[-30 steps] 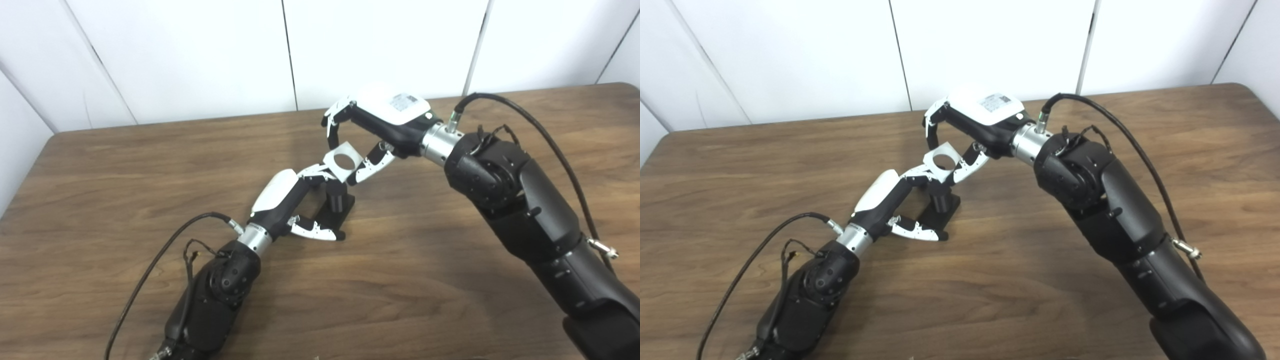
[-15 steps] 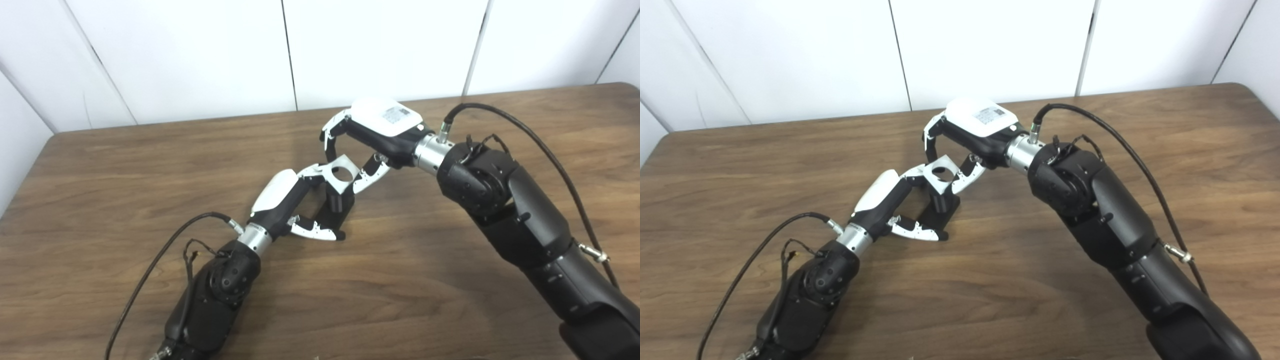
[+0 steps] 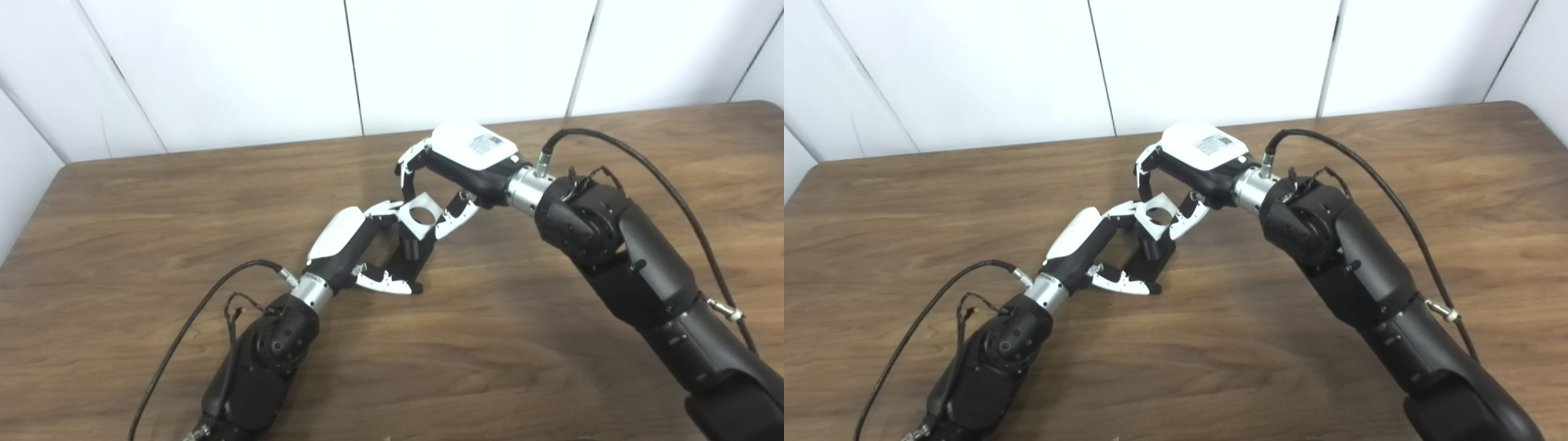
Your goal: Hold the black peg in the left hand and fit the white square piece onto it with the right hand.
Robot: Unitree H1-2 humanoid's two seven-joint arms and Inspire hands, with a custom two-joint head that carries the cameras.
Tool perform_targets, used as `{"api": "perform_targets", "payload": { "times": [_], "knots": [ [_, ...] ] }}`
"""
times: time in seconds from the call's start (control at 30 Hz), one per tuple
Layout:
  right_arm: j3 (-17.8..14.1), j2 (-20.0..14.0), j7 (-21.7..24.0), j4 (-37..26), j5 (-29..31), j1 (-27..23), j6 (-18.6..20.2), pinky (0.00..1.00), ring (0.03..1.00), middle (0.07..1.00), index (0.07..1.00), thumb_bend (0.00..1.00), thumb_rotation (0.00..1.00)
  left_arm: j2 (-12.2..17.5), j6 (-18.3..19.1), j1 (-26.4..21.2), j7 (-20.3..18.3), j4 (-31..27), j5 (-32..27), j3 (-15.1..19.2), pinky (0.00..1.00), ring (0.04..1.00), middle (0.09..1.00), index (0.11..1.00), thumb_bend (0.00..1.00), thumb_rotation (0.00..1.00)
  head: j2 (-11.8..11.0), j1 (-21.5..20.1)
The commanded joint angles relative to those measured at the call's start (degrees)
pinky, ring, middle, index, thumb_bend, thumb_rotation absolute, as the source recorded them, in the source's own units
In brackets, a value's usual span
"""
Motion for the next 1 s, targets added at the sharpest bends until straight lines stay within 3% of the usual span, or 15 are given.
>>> {"api": "perform_targets", "payload": {
  "times": [0.0,0.97],
  "knots": [
    [-0.6,0.2,-1.9,-0.1,0.0,-2.1,-1.8,0.8,0.796,0.752,0.481,0.52,0.14,0.4,0.5,-0.7,-0.2,-0.5,0.7,-0.2,0.82,0.93,0.886,0.614,0.82,0.15,0.1,0.0],
    [0.4,2.4,-2.3,0.7,-0.7,-1.6,-2.6,0.79,0.791,0.748,0.481,0.52,0.14,-0.6,1.3,-0.7,0.5,-0.5,1.6,-0.8,0.82,0.933,0.887,0.622,0.82,0.15,0.4,0.8]
  ]
}}
